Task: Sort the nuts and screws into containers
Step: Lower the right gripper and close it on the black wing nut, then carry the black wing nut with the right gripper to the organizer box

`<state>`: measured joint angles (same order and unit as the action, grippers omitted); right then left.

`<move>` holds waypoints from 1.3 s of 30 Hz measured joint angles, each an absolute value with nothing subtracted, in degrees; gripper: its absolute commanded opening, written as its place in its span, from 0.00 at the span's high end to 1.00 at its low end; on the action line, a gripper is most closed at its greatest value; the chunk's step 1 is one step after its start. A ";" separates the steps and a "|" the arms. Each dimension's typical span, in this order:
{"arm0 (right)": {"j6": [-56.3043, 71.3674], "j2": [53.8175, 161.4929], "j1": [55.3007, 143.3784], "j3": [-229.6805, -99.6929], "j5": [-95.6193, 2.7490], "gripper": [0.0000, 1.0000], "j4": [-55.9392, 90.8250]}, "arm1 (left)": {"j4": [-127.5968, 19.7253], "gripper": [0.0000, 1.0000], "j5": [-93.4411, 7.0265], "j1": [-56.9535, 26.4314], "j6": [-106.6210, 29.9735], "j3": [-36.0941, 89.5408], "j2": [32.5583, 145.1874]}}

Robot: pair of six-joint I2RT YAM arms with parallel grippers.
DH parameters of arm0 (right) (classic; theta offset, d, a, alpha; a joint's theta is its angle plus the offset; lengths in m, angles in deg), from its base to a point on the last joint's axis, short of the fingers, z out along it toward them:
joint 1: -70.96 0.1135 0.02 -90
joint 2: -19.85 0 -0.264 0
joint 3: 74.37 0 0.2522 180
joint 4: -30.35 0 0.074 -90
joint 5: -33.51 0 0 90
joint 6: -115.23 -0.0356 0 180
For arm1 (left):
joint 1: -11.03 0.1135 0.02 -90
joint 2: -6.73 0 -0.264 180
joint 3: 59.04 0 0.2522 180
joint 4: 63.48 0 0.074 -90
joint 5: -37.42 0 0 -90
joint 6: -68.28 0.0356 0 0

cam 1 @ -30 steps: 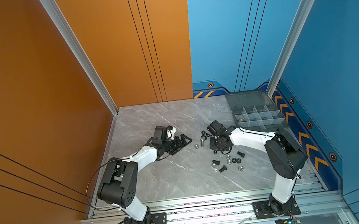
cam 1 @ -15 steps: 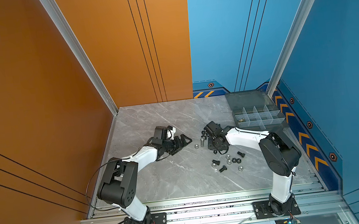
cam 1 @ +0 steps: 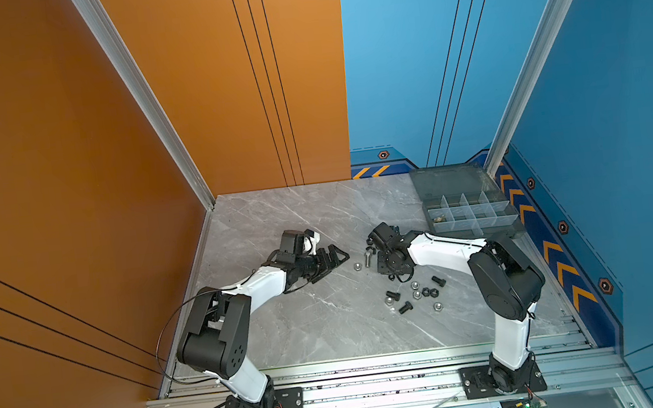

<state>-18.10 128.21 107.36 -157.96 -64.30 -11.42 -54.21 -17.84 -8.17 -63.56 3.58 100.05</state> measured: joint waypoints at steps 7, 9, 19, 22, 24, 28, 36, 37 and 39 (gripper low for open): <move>-18.10 128.21 107.40 -157.52 -64.32 0.84 -11.24 | -54.19 0.02 -17.84 -8.17 -63.56 3.58 99.55; -18.10 128.25 107.40 -157.15 -64.30 0.84 -11.24 | -54.16 0.03 -17.86 -8.17 -63.56 3.56 99.39; -18.08 128.30 107.82 -156.32 -65.68 0.87 -10.17 | -53.64 0.02 -18.03 -8.15 -63.37 3.37 97.99; -18.10 128.30 107.84 -156.10 -65.81 0.88 -9.58 | -53.31 0.02 -18.03 -8.17 -63.37 3.32 97.71; -18.10 128.30 107.99 -155.99 -65.96 0.89 -9.25 | -53.18 0.02 -18.06 -8.17 -63.34 3.26 97.67; -18.10 128.30 108.17 -155.70 -66.71 0.93 -8.75 | -52.87 0.02 -18.08 -8.17 -63.34 3.15 97.62; -18.10 128.17 108.36 -155.14 -67.36 1.00 -7.72 | -52.63 0.02 -18.51 -8.17 -63.19 3.10 97.14; -18.08 128.17 108.36 -155.14 -67.34 1.00 -7.72 | -52.59 0.02 -18.62 -8.15 -63.17 3.10 97.03; -17.86 128.12 108.36 -155.14 -67.34 1.00 -7.72 | -52.48 0.02 -18.71 -8.15 -63.19 3.10 96.84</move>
